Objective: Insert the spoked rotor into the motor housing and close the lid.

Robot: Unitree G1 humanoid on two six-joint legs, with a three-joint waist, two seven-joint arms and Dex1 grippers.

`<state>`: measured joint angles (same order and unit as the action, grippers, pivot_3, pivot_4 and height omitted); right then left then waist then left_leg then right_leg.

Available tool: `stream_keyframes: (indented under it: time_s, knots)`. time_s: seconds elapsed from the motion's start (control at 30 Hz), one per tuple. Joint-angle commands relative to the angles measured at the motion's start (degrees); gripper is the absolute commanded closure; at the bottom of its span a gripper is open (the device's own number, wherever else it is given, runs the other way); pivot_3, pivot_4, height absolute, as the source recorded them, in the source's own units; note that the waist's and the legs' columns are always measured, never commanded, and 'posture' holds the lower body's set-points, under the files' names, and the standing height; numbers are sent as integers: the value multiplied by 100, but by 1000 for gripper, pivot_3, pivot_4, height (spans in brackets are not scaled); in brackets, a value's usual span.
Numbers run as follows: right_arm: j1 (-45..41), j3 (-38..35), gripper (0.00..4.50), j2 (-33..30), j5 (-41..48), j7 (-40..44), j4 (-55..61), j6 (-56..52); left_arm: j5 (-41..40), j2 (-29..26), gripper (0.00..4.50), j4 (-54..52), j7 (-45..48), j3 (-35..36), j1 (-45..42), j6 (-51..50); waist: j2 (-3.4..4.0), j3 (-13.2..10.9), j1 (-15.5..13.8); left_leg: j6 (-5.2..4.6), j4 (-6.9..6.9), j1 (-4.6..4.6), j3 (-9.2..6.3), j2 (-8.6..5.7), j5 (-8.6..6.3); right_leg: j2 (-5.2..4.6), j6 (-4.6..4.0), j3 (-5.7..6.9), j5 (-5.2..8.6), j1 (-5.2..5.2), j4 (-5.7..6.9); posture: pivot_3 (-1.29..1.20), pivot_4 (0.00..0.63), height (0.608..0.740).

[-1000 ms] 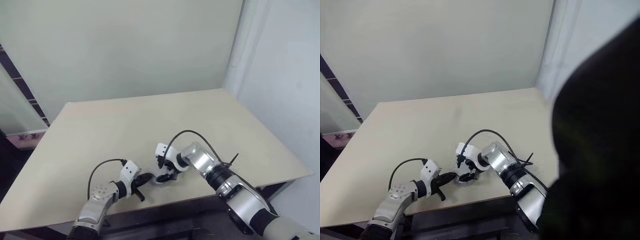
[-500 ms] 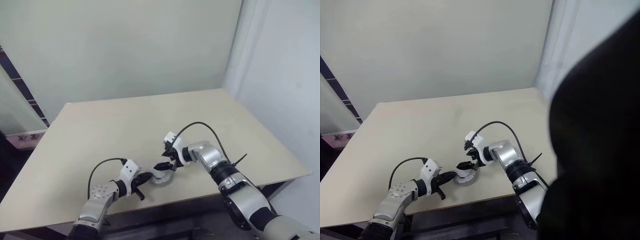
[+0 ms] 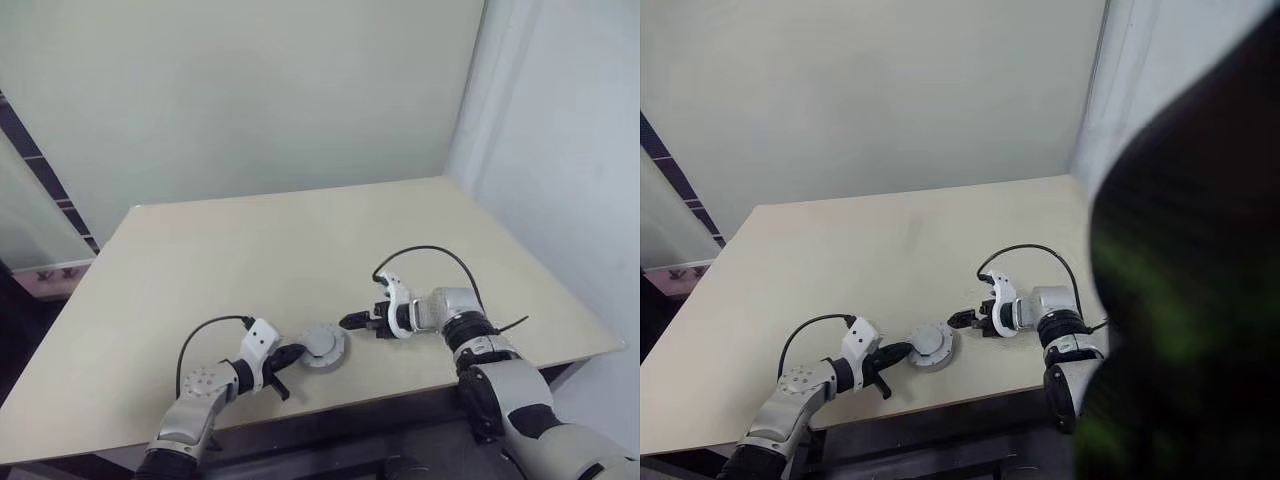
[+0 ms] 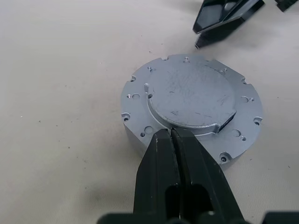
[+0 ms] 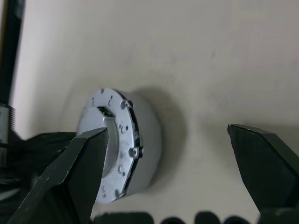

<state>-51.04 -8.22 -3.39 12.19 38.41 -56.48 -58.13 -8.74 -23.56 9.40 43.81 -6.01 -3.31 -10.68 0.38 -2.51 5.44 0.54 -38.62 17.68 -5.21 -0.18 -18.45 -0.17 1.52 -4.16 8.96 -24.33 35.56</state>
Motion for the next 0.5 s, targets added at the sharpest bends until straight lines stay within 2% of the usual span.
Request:
stream_keyframes:
  time_s: [0.03, 0.5]
  knots:
    - [-35, -441, 59, 56, 476, -121, -15, -371, 37, 85, 4500, 36, 76, -164, -145, -1, 0, 0, 0, 0, 0, 0, 0, 0, 0, 0, 0, 0, 0, 0, 0, 0, 0, 740]
    - [317, -780, 59, 632, 927, -646, 168, -473, 17, 22, 4500, -18, 112, -109, -106, 19, 0, 0, 17, 0, 1, 2, -1, 3, 0, 3, 5, -3, 1, 0, -3, 0, 0, 740]
